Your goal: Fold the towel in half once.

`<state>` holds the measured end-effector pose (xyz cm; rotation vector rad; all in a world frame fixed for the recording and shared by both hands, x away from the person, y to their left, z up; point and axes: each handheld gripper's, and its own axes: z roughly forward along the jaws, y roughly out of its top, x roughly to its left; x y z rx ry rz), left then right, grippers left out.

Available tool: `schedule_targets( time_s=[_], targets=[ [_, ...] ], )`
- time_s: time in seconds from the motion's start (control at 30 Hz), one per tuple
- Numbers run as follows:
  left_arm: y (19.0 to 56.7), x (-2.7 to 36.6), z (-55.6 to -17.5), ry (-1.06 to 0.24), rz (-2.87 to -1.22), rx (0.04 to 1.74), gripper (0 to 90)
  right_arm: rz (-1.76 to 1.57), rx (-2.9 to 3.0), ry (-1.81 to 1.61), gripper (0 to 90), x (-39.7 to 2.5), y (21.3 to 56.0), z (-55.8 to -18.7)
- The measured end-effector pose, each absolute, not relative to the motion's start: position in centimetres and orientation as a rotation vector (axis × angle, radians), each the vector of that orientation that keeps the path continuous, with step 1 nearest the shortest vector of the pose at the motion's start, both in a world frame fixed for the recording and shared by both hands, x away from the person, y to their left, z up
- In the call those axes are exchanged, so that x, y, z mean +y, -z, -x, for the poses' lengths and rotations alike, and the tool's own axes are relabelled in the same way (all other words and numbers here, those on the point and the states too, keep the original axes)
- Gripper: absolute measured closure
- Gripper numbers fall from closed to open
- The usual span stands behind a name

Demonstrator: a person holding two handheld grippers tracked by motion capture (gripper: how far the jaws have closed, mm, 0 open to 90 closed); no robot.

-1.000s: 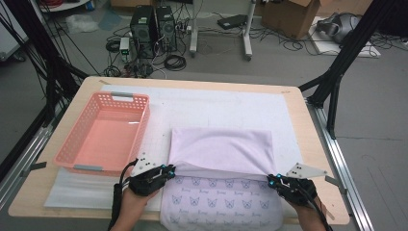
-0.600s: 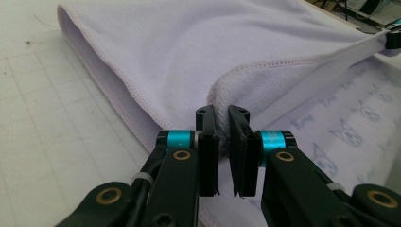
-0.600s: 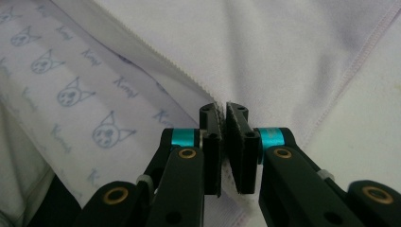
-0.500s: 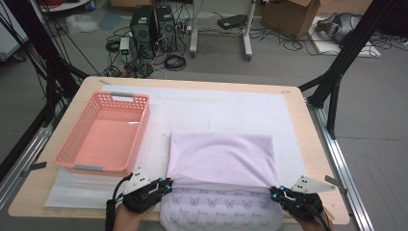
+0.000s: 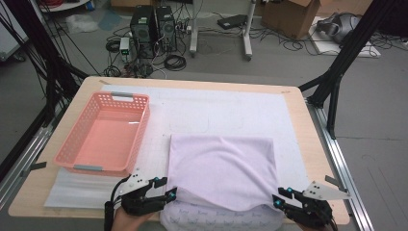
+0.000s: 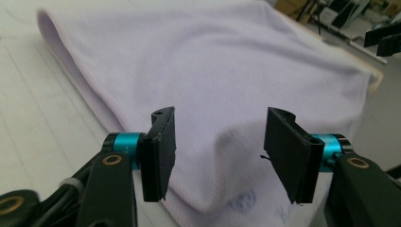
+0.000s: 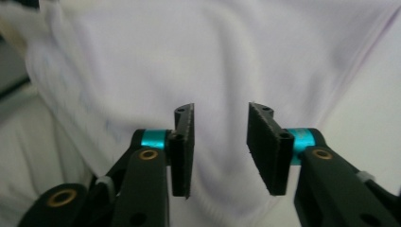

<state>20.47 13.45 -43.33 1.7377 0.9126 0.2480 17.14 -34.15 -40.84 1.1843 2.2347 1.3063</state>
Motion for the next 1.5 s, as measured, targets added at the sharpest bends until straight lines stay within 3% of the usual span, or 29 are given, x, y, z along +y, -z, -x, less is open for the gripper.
schedule_targets(
  time_s=[0.53,0.63,0.7,0.83,0.97,1.07,1.2,1.4,1.5],
  targets=[
    [43.6,13.1,-26.3,-0.318,-1.747,0.992,42.7,-1.259,2.236,-1.018,63.5,-32.8,43.8,-23.5],
    [43.8,13.0,-27.4,-0.311,-1.754,1.009,42.9,-1.24,2.277,-0.973,72.4,-32.4,44.2,-24.7],
    [43.8,12.9,-28.2,-0.31,-1.755,1.016,43.0,-1.201,2.316,-0.965,86.5,-32.5,44.0,-25.0],
    [43.8,12.7,-29.5,-0.303,-1.762,1.019,42.7,-1.168,2.387,-0.893,88.2,-32.8,43.3,-24.5],
    [44.2,12.5,-30.4,-0.312,-1.773,1.037,42.1,-1.171,2.461,-0.907,84.1,-33.5,42.9,-24.2],
    [44.2,12.0,-30.9,-0.327,-1.797,1.044,41.9,-1.197,2.391,-0.981,64.4,-33.9,42.7,-24.9],
    [44.0,11.5,-32.1,-0.374,-1.789,1.059,43.1,-1.26,2.247,-1.064,59.2,-34.7,42.5,-26.4],
    [44.9,11.2,-33.3,-0.394,-1.876,1.135,58.7,-1.318,2.193,-1.089,59.0,-35.2,42.7,-27.4],
    [45.1,11.3,-33.4,-0.422,-1.906,1.141,73.0,-1.317,2.192,-1.09,58.0,-35.2,42.8,-27.3]
  ],
)
